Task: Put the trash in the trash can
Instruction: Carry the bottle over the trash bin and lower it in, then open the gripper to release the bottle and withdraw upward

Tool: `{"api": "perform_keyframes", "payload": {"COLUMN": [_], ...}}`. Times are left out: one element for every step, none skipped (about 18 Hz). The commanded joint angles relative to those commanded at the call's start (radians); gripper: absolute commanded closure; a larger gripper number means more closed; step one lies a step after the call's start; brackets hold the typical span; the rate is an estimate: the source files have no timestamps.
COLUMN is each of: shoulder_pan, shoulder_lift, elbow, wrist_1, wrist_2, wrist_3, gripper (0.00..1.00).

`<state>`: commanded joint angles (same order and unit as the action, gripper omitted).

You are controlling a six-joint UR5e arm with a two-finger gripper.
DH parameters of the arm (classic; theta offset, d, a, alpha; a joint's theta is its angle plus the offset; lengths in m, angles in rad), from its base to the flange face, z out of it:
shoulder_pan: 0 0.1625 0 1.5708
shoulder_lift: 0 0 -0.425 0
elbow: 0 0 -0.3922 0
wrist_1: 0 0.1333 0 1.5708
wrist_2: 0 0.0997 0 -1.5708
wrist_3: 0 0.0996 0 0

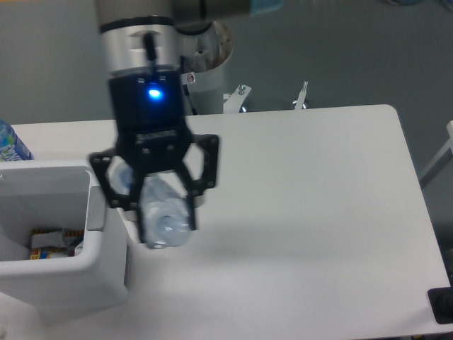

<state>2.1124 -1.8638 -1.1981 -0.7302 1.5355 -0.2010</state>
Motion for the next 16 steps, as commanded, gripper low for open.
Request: {"api": "perform_keyframes", "payload": {"shoulder_pan": [-0.021, -0.031, -0.04, -0.048, -0.057, -0.061, -0.072, -0.08, -0.083, -0.1, -0.103, -0.103, -0.103, -0.103, -0.104, -0.107], "shoulder_lift": [0.003, 0.003, 0.003, 0.002, -0.003, -0.008, -0.018, -0.023, -0.029, -0.034, -0.038, -0.041, -0.049, -0.054, -0.061, -0.067], "elbow": [0.002, 0.002, 0.002, 0.002, 0.002, 0.0, 0.0, 0.002, 0.002, 0.0, -0.002, 0.0, 0.0, 0.002, 0.002, 0.002], "wrist_1": [0.0, 0.0, 0.0, 0.0, 0.0, 0.0, 0.002, 0.002, 0.002, 0.002, 0.002, 0.002, 0.002, 0.002, 0.002, 0.002], "wrist_2": [0.0, 0.0, 0.002, 0.0, 0.0, 0.0, 0.0, 0.0, 0.0, 0.002, 0.003, 0.002, 0.002, 0.002, 0.002, 0.003], "wrist_3": [0.002, 0.002, 0.002, 0.003, 0.003, 0.003, 0.003, 0.006, 0.006, 0.009, 0.009, 0.009, 0.009, 0.012, 0.018, 0.024], "gripper": [0.48, 0.48, 0.48, 0.48, 0.48, 0.48, 0.48, 0.48, 0.48, 0.48, 0.48, 0.48, 0.48, 0.48, 0.47, 0.45]}}
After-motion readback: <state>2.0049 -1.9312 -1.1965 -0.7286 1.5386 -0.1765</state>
